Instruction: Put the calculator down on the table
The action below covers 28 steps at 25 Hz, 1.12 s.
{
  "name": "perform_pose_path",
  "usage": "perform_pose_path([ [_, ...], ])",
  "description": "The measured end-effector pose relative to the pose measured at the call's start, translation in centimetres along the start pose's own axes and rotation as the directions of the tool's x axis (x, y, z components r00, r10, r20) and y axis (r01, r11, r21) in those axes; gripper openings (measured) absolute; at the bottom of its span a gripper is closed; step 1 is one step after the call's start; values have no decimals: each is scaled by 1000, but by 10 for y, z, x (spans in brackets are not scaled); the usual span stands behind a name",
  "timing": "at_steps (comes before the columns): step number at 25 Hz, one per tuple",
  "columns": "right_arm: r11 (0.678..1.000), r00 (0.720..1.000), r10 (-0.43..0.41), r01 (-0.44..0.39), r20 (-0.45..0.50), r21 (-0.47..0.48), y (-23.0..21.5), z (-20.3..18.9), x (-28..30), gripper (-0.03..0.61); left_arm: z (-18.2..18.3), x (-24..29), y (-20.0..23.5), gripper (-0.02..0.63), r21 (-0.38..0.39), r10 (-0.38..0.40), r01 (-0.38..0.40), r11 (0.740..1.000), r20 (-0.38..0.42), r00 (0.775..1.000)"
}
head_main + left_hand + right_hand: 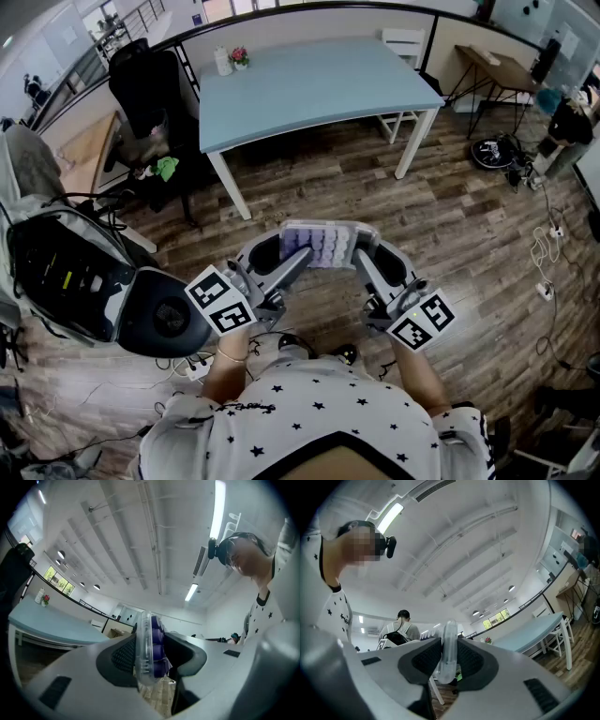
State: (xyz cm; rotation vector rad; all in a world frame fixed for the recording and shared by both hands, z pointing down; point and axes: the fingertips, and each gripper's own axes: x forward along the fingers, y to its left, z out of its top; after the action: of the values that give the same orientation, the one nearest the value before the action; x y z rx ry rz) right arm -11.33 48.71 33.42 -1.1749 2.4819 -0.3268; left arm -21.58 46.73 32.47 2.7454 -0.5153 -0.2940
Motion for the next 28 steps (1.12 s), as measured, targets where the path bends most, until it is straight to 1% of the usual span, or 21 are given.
perform_pose_path([
  [6, 1000, 1000, 2, -2, 7, -4, -7, 10, -12, 95, -2, 13, -11, 184, 10, 0, 0, 1000, 2, 1000],
  [12, 1000, 1000, -18, 18, 19, 4, -19, 16, -35, 92, -14, 33, -26, 184, 14, -3, 3, 1000, -8, 1000],
  [16, 999, 999, -34, 34, 20, -3, -25, 21, -52, 92, -22, 43, -38, 184, -1, -8, 8, 1000, -3, 1000],
  [22, 996, 996, -84, 85, 42, -7, -32, 29, -86, 92, -36, 63, -61, 184, 2, -58, 58, 998, -35, 998],
  [28, 985, 982, -173, 175, 72, -11, -42, 36, -126, 92, -55, 90, -83, 184, -20, -141, 140, 990, -74, 987],
])
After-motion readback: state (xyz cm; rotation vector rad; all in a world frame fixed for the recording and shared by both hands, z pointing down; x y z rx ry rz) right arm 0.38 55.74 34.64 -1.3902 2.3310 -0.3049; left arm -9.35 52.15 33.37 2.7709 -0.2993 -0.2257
